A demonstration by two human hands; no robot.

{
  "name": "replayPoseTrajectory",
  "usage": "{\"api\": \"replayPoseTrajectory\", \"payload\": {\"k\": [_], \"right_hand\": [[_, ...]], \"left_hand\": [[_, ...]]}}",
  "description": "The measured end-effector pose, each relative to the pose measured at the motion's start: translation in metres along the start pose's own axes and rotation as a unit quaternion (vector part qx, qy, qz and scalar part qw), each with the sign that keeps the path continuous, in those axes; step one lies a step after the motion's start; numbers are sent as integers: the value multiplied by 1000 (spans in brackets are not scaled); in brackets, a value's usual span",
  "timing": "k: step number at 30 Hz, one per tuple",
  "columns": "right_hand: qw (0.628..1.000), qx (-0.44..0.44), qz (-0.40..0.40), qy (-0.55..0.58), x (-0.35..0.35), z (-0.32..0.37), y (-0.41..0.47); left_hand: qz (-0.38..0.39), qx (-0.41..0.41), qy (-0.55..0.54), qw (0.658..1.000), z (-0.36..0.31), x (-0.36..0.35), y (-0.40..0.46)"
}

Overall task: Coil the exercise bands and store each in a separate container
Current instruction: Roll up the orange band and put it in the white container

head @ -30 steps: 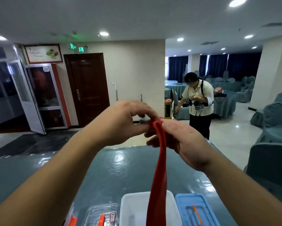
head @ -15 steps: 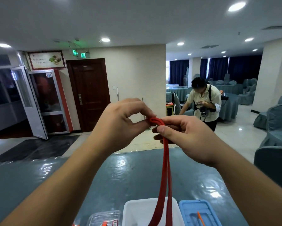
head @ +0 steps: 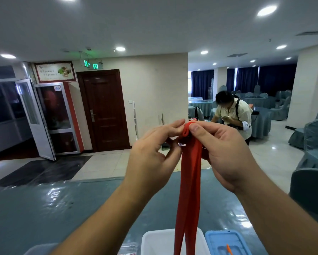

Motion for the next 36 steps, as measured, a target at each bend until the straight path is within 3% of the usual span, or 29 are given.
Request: {"api": "replayPoseTrajectory", "payload": {"k": [5, 11, 18, 23, 29, 33, 36], "right_hand": [[998, -19, 45, -43, 3, -4, -1], [987, -24, 105, -115, -4, -2, -4], [996, -46, 62, -47, -9, -7, -11], [998, -18, -45, 47, -5, -9, -16], [989, -28, -87, 116, -14, -13, -16], [981, -38, -88, 169, -18, -17, -15], [981, -27, -88, 170, -15, -18, -13]], "left_hand": [[86, 18, 12, 996, 15, 5, 10], [201, -23, 52, 978, 10, 0, 14], [95, -40, 74, 992, 5, 14, 19], [3, -24, 112, 993, 2, 18, 19], [-81, -3, 141, 987, -2, 15, 7], [-106, -13, 120, 987, -5, 12, -1], [-56, 36, 52, 996, 5, 7, -3]]}}
Point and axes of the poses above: each hand's wrist, its own y-axis towards the middle knuckle, its own x-axis out of the back of the hand, z = x × y, the point moved 7 cm from there along y, towards the middle knuckle, and after that the axes turned 11 degrees about -z, right-handed, at the moved point
